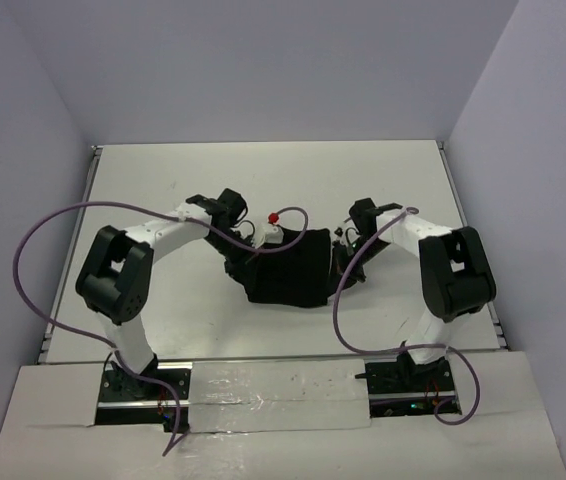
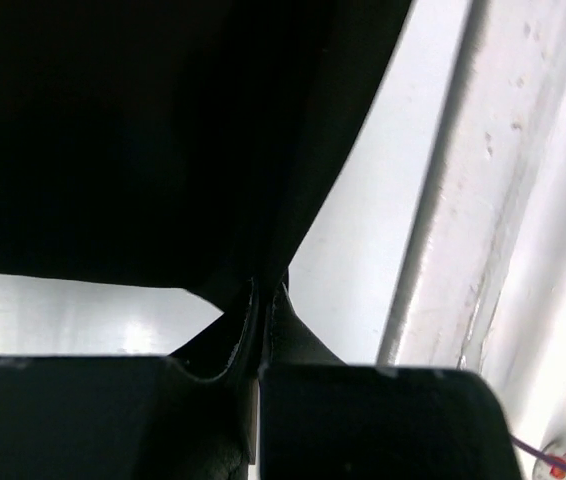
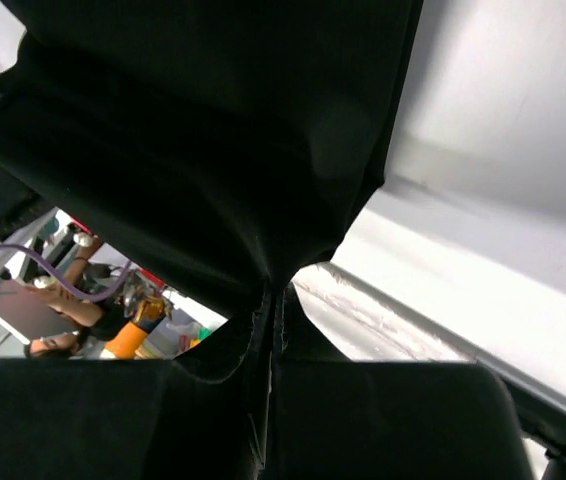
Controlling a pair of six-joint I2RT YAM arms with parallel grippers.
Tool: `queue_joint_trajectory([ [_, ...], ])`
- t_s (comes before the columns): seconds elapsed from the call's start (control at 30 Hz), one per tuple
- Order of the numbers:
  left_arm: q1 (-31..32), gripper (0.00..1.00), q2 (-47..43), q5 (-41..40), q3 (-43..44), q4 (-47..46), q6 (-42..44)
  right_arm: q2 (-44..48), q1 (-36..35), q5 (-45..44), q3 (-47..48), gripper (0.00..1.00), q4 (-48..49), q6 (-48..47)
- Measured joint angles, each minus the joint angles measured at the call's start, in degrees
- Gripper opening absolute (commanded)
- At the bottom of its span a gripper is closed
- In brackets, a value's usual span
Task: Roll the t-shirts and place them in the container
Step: Roll the T-shirt to the center of the board.
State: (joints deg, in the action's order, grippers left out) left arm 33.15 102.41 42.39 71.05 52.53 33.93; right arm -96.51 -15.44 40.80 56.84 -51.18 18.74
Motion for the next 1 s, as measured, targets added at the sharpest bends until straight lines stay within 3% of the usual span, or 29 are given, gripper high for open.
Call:
queue_joint_trajectory([
  [0.2, -2.3, 0.00, 7.0, 1.2, 3.2, -1.5, -3.4, -6.5, 1.6, 0.6, 2.4, 0.05, 1.2, -0.6],
  [0.27, -2.1, 0.00, 8.6, 1.3, 3.3, -2.0, -4.5, -8.1, 2.3, 0.4, 2.6, 0.13, 1.7, -0.5],
  [0.3, -2.1, 0.00, 9.4, 1.4, 3.3, -2.2, -5.1, -8.8, 2.6, 0.3, 2.8, 0.19, 2.1, -0.3],
  [0.33, -2.1, 0.00, 10.0, 1.4, 3.3, -2.5, -5.7, -9.3, 2.8, 0.1, 3.0, 0.32, 2.6, -0.1],
  [0.43, -2.2, 0.00, 11.5, 0.9, 3.3, -2.9, -7.1, -9.4, 3.3, -1.4, 4.0, 0.45, 3.2, 0.0],
  [0.6, -2.4, 0.00, 11.9, 0.1, 3.3, -3.2, -8.1, -4.0, 3.5, -7.3, 7.8, 0.53, 4.8, -0.3],
  [0.67, -2.5, 0.00, 11.9, -0.2, 3.3, -3.3, -8.2, 1.8, 3.6, -10.3, 8.8, 0.51, 5.9, -0.1],
  [0.77, -2.5, 0.00, 11.9, -0.3, 3.3, -3.4, -8.3, 11.1, 3.2, -13.3, 8.2, 0.29, 9.1, 1.0],
  [0.8, -2.5, 0.00, 11.9, -0.4, 3.3, -3.5, -8.3, 14.3, 2.4, -14.2, 7.2, 0.15, 10.8, 1.6],
  [0.9, -2.5, 0.00, 11.9, -0.4, 3.3, -3.5, -8.7, 21.8, -4.7, -16.3, 0.9, 0.00, 17.4, 6.1],
  [1.0, -2.5, 0.00, 11.9, -0.5, 3.4, -3.7, -9.4, 25.4, -15.1, -14.6, -8.0, 0.00, 26.7, 12.6],
])
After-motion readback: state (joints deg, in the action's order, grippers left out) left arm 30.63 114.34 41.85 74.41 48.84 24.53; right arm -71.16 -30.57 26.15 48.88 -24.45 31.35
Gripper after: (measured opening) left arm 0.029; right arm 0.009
